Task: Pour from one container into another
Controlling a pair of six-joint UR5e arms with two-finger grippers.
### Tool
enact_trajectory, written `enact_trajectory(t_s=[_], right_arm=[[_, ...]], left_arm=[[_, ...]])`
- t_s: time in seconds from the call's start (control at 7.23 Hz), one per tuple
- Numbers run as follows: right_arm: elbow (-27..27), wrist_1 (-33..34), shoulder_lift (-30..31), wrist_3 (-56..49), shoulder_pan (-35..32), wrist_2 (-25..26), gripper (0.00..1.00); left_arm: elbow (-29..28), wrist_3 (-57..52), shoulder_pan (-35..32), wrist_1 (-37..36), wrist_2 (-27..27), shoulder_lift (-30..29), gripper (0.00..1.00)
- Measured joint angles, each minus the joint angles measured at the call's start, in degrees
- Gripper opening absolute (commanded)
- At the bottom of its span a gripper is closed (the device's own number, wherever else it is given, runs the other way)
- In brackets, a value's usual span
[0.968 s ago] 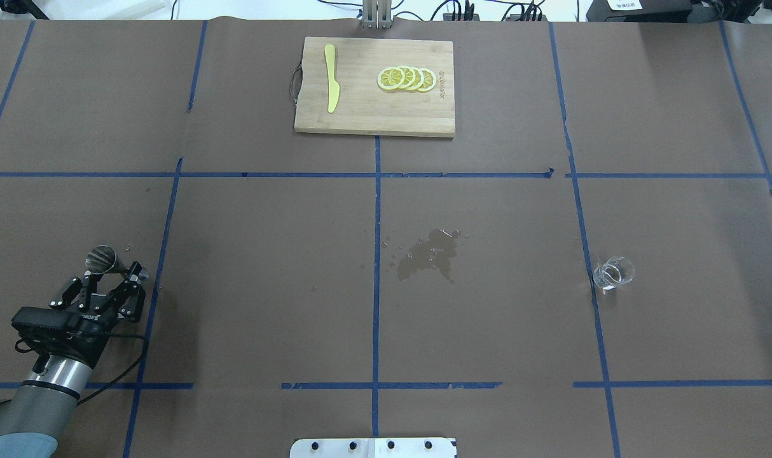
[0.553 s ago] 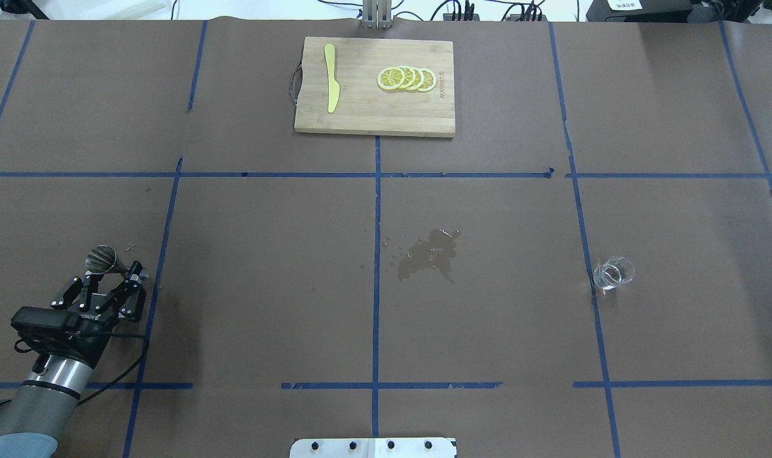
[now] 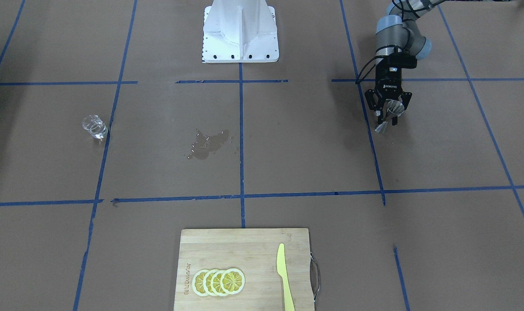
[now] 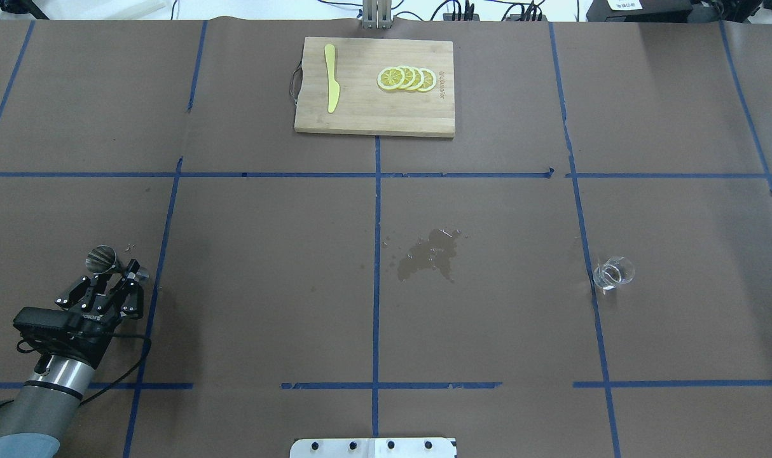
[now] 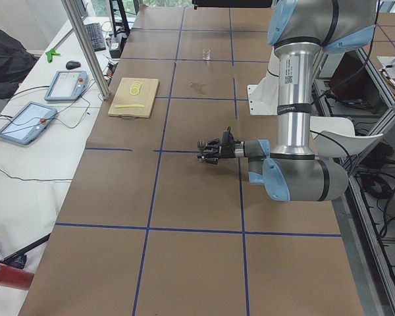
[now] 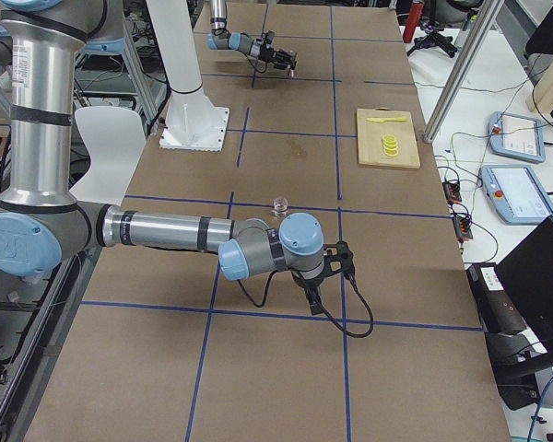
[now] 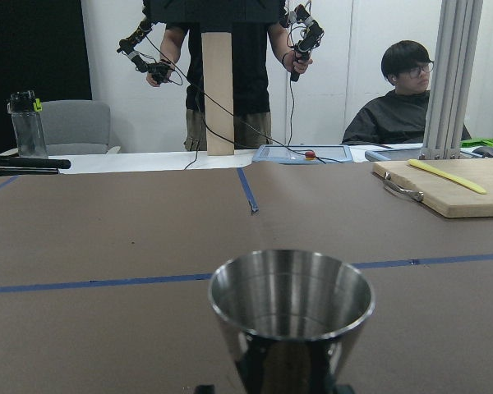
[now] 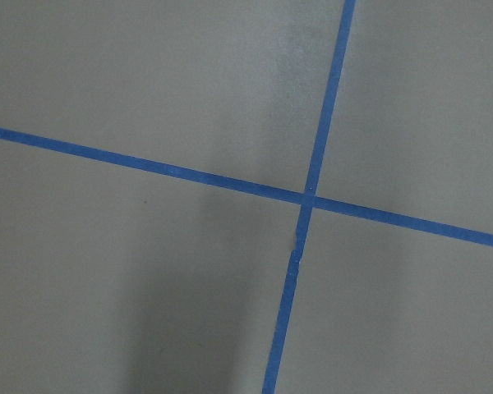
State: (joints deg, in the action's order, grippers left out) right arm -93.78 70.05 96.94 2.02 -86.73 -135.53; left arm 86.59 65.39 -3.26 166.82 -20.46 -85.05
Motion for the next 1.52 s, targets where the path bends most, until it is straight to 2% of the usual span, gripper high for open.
enact_trajectory(t_s=[0.14,0.55,0.69,0.97,1.24,1.52], right_arm=[[0.0,0.0,0.0,0.0,0.0,0.0,1.0],[0.0,0.0,0.0,0.0,-0.2,0.0,1.0],[-0.1,0.0,0.0,0.0,-0.3,0.0,1.0],[-0.1,0.0,-0.1,0.0,-0.3,0.0,1.0],[-0.1,0.0,-0.3,-0.1,-0.4,0.0,1.0],[0.0,0.0,-0.4,-0.1,-0.4,0.1,1.0]], left_arm=[[0.0,0.0,0.0,0.0,0.1,0.0,0.0],[1.4,-3.0,-0.1,1.3,0.0,0.5,0.0],[1.8,-8.2,-0.2,5.3,0.1,0.7,0.0],[2.4,-26.2,-0.2,17.9,-0.1,0.6,0.0],[4.0,-43.3,-0.3,30.0,-5.3,0.5,0.0],[6.8,-49.2,-2.6,33.8,-15.6,0.4,0.0]])
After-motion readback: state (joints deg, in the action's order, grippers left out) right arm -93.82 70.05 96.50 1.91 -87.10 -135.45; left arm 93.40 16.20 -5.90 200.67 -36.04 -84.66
